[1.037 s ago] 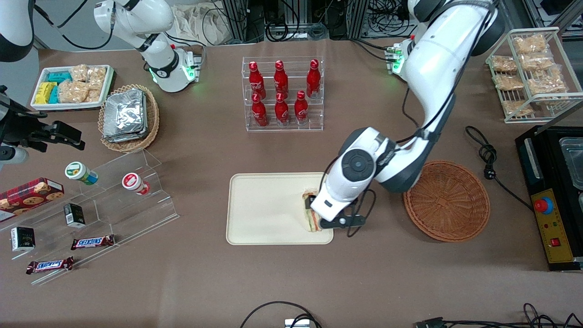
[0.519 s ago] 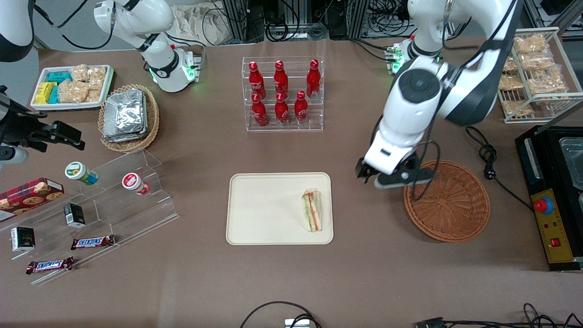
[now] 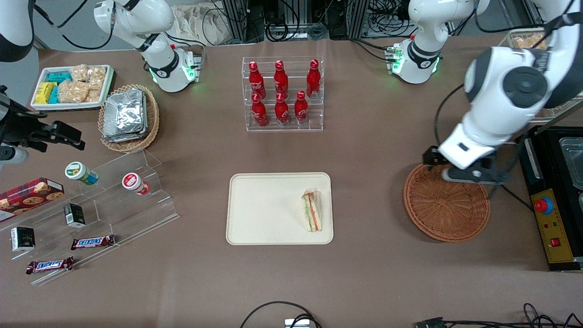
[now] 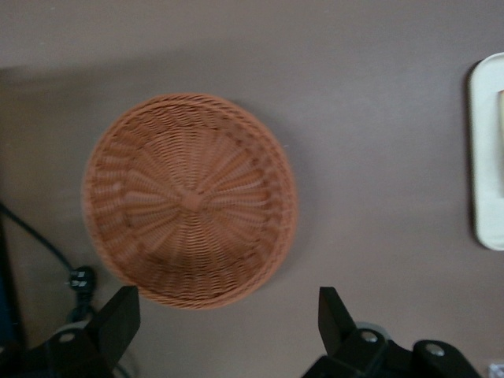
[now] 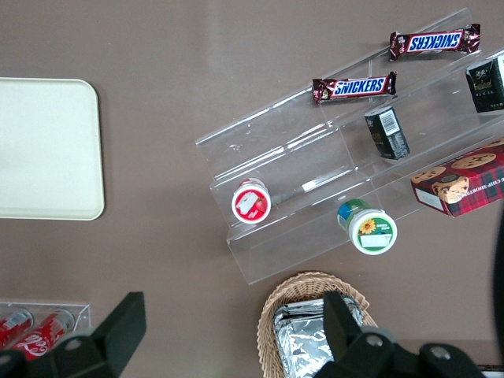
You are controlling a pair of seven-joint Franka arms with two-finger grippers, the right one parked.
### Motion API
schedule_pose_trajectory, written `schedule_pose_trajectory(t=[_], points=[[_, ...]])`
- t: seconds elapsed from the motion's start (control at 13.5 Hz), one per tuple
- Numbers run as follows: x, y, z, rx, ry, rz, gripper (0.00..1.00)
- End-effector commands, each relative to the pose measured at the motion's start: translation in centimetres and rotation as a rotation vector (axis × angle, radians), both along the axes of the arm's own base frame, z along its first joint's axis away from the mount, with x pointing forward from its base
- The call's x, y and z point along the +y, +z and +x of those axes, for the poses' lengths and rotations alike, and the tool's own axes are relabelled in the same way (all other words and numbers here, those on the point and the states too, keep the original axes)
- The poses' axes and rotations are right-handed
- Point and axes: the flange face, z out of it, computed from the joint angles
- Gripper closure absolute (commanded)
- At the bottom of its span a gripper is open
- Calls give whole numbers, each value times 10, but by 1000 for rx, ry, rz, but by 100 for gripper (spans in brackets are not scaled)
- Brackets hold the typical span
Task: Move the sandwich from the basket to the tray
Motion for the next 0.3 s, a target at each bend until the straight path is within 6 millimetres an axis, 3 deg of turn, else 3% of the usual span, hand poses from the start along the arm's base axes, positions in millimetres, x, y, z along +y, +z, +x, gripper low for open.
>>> schedule_pose_trajectory(t=[0.0, 0.07, 0.22], points=[[41, 35, 30, 57, 44, -87, 0], [57, 40, 46, 82, 65, -107, 0], [70, 50, 65, 102, 68, -117, 0]])
